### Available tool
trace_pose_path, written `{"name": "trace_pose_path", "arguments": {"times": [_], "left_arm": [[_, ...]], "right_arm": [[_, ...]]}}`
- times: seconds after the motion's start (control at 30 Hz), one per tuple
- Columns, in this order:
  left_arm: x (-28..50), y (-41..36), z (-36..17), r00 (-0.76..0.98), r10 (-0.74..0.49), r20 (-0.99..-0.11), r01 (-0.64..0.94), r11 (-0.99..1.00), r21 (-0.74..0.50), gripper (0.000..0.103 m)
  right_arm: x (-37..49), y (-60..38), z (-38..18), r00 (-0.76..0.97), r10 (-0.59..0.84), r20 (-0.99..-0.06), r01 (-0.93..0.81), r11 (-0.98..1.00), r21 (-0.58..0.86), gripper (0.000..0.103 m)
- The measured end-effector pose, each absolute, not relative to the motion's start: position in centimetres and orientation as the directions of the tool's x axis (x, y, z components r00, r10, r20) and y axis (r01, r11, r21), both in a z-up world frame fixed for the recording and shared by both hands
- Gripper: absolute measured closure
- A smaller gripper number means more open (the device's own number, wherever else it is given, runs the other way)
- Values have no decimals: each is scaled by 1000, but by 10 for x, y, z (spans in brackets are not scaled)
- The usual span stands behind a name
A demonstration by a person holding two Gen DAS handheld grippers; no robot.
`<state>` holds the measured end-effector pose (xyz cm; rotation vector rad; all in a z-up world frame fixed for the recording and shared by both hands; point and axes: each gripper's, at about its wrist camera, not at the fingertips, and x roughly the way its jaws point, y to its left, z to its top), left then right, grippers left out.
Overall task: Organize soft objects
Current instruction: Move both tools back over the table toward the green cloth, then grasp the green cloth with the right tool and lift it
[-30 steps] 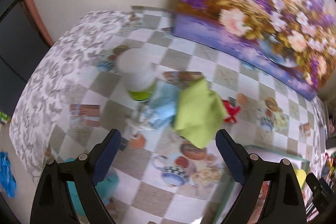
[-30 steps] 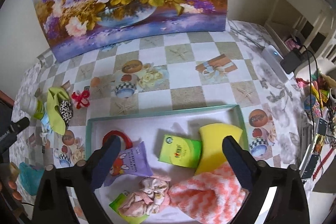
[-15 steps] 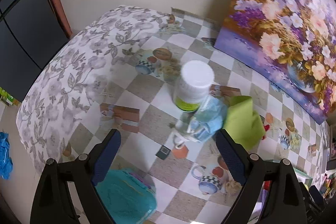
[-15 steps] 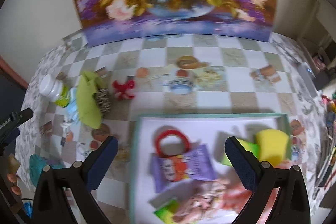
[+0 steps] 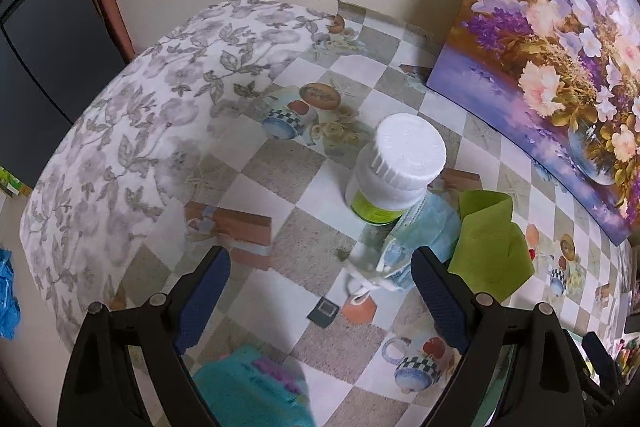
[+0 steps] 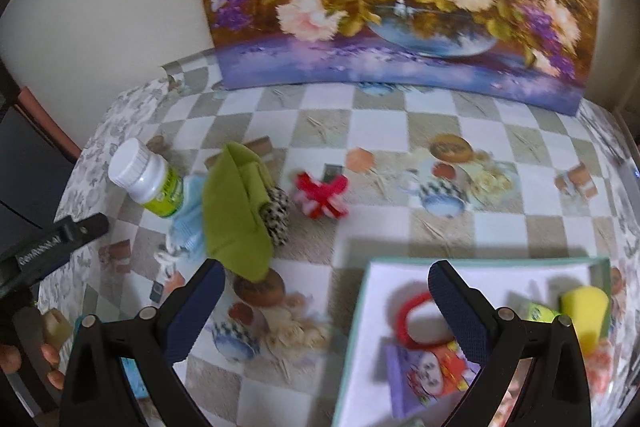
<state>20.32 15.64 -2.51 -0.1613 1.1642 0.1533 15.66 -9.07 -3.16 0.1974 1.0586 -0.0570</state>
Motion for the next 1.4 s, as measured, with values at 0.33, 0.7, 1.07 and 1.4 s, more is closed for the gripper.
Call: {"name": "trace_pose_path", "arguments": {"times": [0.33,0.7,1.07,1.4], "left_arm": [[222,147,-48,385,26,-923,-208,976,-59,11],[229,144,-58,382,39,-923,-208,977,-44,11],[229,144,-63,372,34,-927,-197,979,-43,11],[230,145,-65,368,28,-930,-193,980,-47,11]], "right_arm": [[186,-80,-51,508,87,-857,94,983,155,2],[209,-59,-60,544,151,-825,11,982,187,22],[215,-46,-68,530,166,-831,-36,984,173,58],[214,-43,-73,528,189,-828,-57,981,187,96]]}}
